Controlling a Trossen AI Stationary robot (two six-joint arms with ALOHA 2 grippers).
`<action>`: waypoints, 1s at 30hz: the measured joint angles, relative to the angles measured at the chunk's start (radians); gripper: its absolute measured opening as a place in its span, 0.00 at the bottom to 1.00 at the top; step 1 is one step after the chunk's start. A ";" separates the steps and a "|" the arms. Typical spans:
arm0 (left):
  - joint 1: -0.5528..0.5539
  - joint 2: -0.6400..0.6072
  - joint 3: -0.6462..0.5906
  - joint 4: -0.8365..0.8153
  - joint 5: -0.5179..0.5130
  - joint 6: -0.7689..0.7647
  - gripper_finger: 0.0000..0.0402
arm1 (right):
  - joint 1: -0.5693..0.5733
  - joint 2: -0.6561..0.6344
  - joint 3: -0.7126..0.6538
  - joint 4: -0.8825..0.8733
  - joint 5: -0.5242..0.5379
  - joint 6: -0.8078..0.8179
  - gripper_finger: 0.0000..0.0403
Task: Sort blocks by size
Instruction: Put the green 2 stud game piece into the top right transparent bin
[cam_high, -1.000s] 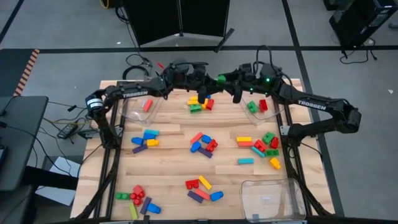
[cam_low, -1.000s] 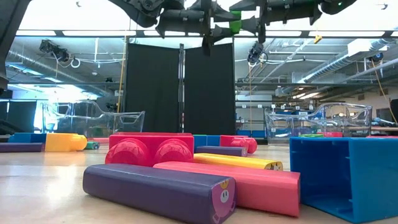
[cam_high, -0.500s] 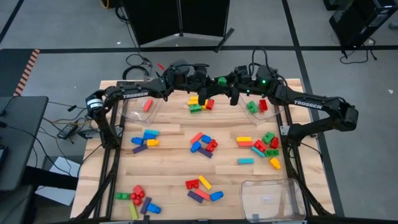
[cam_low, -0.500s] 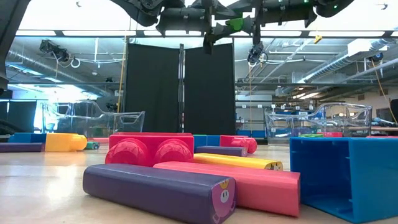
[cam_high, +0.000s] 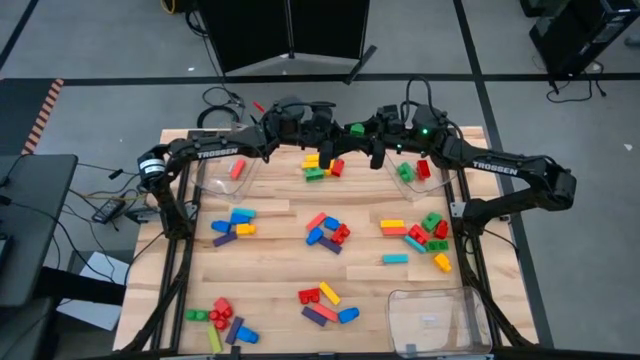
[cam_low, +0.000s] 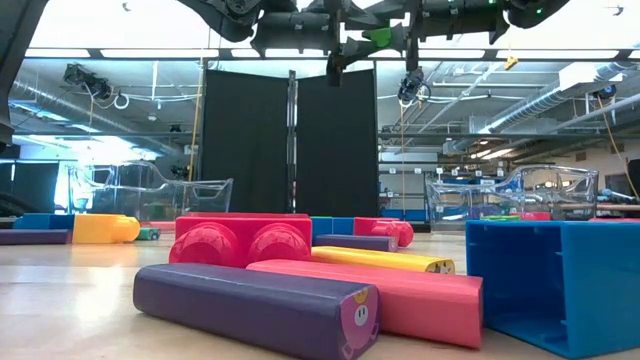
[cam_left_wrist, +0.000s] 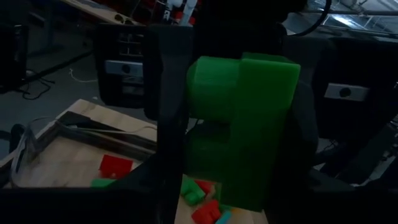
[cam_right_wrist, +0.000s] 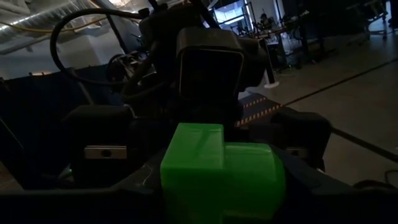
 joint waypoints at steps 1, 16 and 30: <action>0.000 0.000 0.000 0.000 -0.011 0.000 0.46 | 0.000 0.000 0.000 0.000 -0.001 0.000 0.45; 0.009 0.000 0.000 -0.028 -0.012 0.010 0.64 | -0.027 0.001 0.000 -0.006 -0.015 0.006 0.45; 0.122 -0.013 0.000 -0.030 0.147 0.046 0.72 | -0.166 -0.092 0.000 -0.270 0.016 0.023 0.45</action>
